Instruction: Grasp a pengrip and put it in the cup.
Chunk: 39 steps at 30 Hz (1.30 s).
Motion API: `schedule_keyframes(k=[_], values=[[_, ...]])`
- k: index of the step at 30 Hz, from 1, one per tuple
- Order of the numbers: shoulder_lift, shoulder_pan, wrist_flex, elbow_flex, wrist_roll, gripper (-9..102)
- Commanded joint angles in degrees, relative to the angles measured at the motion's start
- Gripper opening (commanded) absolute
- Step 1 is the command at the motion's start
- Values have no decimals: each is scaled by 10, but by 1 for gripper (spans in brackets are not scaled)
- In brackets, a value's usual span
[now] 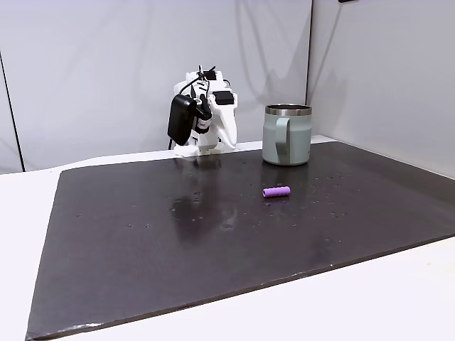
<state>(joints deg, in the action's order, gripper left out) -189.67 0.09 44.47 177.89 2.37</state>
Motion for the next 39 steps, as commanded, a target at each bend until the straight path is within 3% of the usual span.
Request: schedule_keyframes(k=[1, 14, 28, 39], values=[[-4, -23, -3, -3, 23, 0], [13, 0, 43, -78, 21, 0], [628, 45, -18, -443, 18, 0], [904, 22, -18, -635, 18, 0]])
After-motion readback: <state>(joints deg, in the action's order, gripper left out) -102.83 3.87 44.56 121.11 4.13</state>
